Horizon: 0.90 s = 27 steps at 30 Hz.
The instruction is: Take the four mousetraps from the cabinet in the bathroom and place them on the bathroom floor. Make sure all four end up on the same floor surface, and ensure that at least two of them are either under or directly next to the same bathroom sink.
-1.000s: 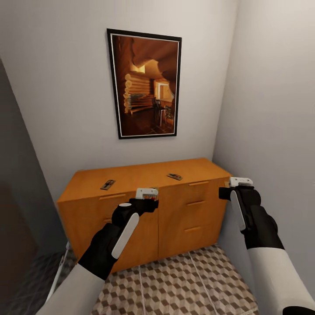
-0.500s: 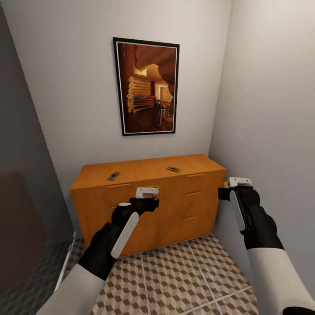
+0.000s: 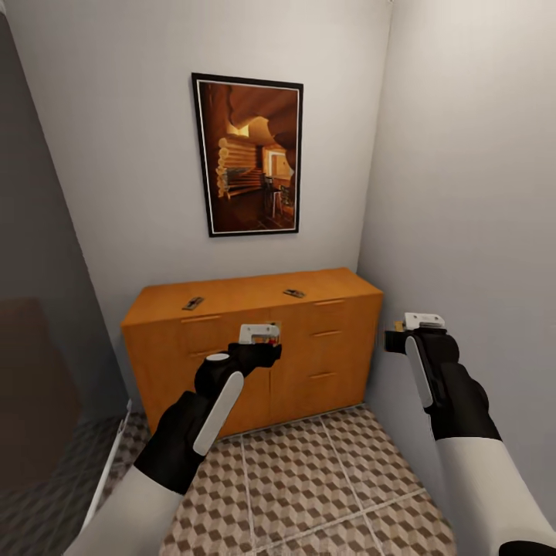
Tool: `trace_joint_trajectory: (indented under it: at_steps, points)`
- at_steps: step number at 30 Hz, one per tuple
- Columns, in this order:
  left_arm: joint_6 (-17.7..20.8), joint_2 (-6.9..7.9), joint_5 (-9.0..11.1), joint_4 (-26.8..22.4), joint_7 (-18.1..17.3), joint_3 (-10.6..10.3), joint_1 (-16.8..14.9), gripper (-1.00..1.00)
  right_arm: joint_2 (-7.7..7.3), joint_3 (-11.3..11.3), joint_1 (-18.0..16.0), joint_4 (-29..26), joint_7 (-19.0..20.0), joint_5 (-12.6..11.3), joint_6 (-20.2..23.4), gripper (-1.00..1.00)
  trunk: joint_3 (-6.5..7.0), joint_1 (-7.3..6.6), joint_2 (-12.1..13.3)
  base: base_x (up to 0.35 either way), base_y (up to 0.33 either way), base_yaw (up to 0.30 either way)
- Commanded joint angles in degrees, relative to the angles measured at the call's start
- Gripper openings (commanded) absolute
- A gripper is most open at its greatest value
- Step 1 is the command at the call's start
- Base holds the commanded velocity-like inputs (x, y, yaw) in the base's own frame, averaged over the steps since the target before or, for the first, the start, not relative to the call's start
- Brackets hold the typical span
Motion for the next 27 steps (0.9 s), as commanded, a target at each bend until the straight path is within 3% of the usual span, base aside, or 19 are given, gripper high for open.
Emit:
trace_joint_trajectory:
  at_steps: [1, 9, 15, 21, 27]
  points:
    - [0.20, 0.00, 0.52, -0.48, 0.65, -0.08, -0.06, -1.00, -0.01, 0.03, -0.02, -0.04, -0.22, -0.25, 0.22, -1.00, -0.07, -0.03, -0.04, -0.241, -0.230, 0.000]
    - [0.65, 0.03, 0.53, -1.12, 0.55, -0.15, -0.06, -1.00, -0.01, 0.05, 0.01, -0.04, -0.22, -0.25, 0.25, -1.00, -0.07, -0.03, -0.04, -0.243, -0.231, 0.000]
    - [0.79, 0.23, 0.73, -1.06, 0.16, -0.20, -0.06, -1.00, -0.10, -0.02, 0.01, -0.04, -0.22, -0.23, 0.25, -1.00, -0.07, -0.03, -0.04, -0.115, -0.061, 0.000]
    - [0.79, 0.40, 3.58, -1.05, 0.33, -0.22, -0.06, -1.00, -0.23, -0.01, -0.01, -0.04, -0.22, -0.16, 0.27, -1.00, -0.07, -0.03, -0.04, -0.319, -0.002, 0.000]
    - [0.88, 0.43, 3.90, -1.05, 0.49, -0.24, -0.06, -1.00, -0.24, -0.01, -0.01, -0.04, -0.22, -0.20, 0.28, -1.00, -0.07, -0.03, -0.04, -0.343, 0.000, 0.000]
